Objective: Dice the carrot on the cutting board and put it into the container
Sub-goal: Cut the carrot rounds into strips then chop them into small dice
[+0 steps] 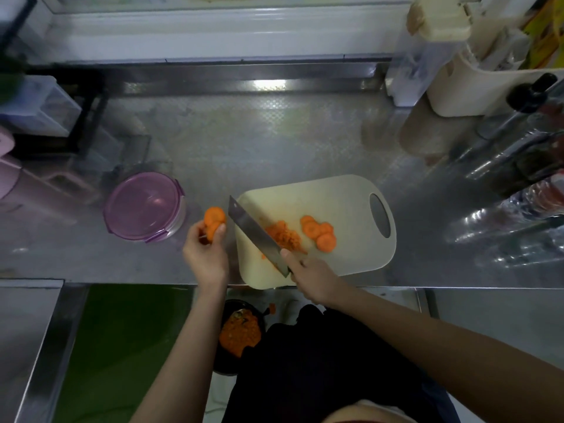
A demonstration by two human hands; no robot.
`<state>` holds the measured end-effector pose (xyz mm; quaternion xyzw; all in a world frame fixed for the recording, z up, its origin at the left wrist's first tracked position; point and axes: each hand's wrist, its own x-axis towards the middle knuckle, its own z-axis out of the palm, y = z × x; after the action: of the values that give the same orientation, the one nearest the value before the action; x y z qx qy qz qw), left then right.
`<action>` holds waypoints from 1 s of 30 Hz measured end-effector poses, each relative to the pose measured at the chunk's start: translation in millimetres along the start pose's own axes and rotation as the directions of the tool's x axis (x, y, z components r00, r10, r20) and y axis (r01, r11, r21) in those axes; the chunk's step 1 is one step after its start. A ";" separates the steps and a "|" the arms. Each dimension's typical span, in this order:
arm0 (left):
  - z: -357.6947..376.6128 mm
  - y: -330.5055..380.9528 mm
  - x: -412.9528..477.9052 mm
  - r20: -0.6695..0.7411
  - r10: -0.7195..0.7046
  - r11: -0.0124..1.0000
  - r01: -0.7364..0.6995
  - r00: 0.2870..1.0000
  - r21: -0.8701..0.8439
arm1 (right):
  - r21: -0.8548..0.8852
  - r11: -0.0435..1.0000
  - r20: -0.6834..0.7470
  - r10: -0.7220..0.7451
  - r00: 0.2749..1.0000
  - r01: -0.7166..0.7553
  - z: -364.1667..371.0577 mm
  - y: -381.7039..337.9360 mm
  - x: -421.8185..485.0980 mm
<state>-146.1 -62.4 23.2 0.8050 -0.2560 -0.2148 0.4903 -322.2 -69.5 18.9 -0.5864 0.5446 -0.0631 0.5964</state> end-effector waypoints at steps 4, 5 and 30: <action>-0.6 -7.8 -18.7 0.001 -0.107 0.993 0.107 0.994 -0.040 | -0.032 0.999 0.012 -0.002 1.000 0.002 12.1 4.8 6.6; 0.7 -9.5 -21.9 0.020 -0.109 0.993 0.110 0.994 -0.045 | -0.039 0.999 -0.001 -0.009 1.000 0.009 12.3 7.4 8.4; 12.7 -19.2 -34.5 0.221 -0.117 0.992 0.102 0.968 0.077 | 0.178 0.983 -0.202 -0.009 0.979 0.046 -15.6 5.9 24.3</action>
<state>-176.5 -42.1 3.8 0.8039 -0.2717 -0.3228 0.4191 -327.2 -94.9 4.7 -0.5276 0.5857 -0.1794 0.5885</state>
